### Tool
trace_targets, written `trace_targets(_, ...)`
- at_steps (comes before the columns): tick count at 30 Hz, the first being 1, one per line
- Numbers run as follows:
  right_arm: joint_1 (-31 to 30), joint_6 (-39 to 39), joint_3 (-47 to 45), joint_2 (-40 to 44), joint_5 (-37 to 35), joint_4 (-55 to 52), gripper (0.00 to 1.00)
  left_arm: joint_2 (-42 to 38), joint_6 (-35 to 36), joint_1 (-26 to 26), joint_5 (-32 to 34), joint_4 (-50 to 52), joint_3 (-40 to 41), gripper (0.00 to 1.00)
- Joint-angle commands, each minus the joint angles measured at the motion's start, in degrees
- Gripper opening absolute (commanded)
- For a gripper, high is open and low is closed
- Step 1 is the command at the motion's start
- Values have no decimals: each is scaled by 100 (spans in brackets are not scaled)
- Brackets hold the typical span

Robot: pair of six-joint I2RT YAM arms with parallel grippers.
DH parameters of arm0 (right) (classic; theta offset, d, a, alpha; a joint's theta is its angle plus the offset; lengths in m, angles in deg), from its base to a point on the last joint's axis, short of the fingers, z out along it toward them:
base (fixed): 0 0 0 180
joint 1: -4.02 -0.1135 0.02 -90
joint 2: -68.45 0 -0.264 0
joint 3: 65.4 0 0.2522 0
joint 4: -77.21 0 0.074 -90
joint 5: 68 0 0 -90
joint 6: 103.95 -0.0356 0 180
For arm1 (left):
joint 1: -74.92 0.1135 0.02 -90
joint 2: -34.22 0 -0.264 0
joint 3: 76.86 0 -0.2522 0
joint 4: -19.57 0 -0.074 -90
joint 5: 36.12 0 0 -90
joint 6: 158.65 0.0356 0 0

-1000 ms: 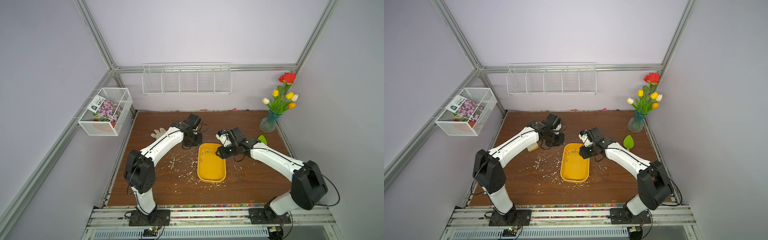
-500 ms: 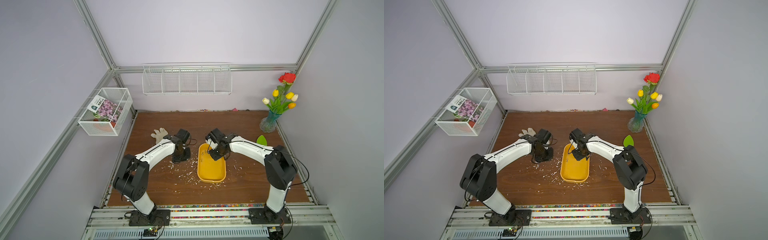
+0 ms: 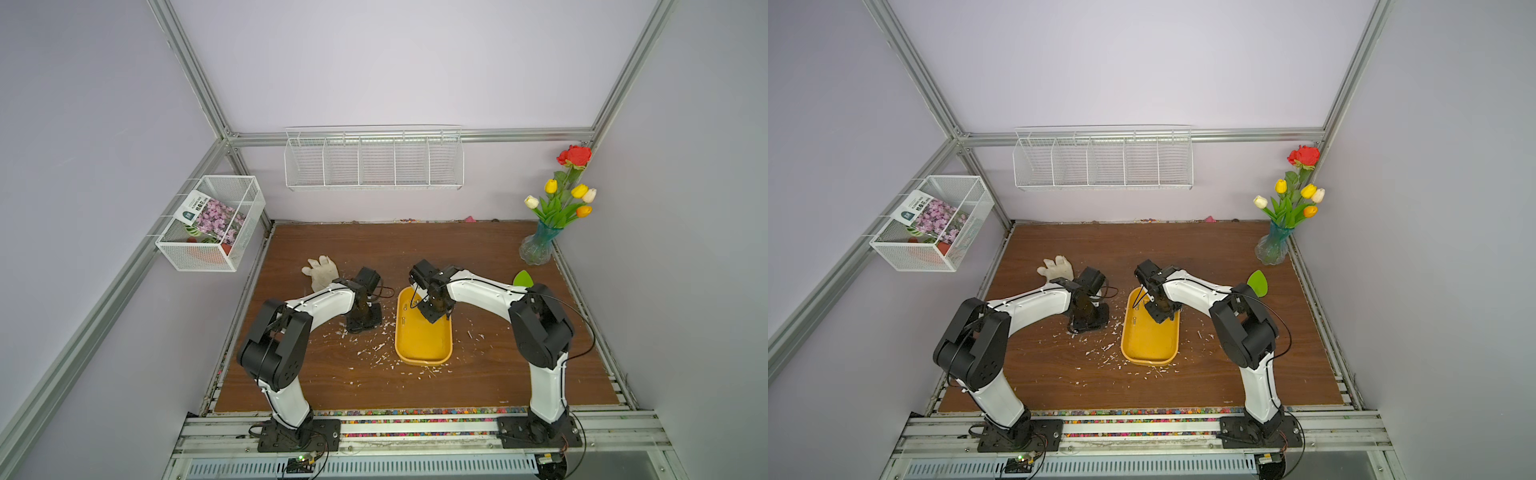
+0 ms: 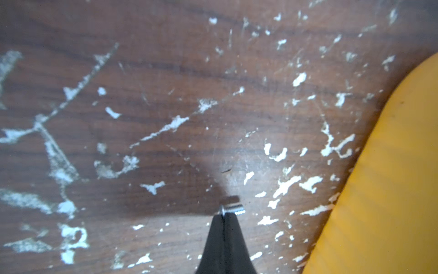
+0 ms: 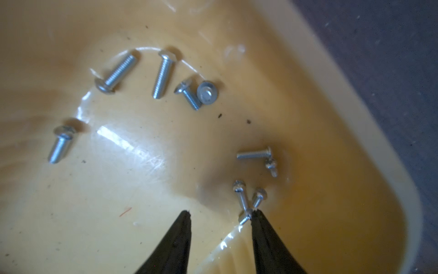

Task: Take out the screws from the storage box
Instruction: Place the screw at the center of the board.

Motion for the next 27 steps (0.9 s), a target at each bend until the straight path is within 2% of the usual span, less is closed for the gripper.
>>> trace_targets(1,2,61,125,-170,-70,-238,46,91,78,38,-20,-146,97,7)
trace_targets(5,6,58,58,-238,-208,-169,46,56,88,41,-16,-154,96,12)
trace_targets(18,37,-201,33,-508,8,-301,47,177,104,51,-189,-189,9,16)
trace_targets(23,42,-285,-58,-489,182,-324,37,171,114,51,-158,-155,-27,28)
trace_targets(27,39,-310,-160,-435,227,-313,29,162,101,51,-169,-150,-35,29)
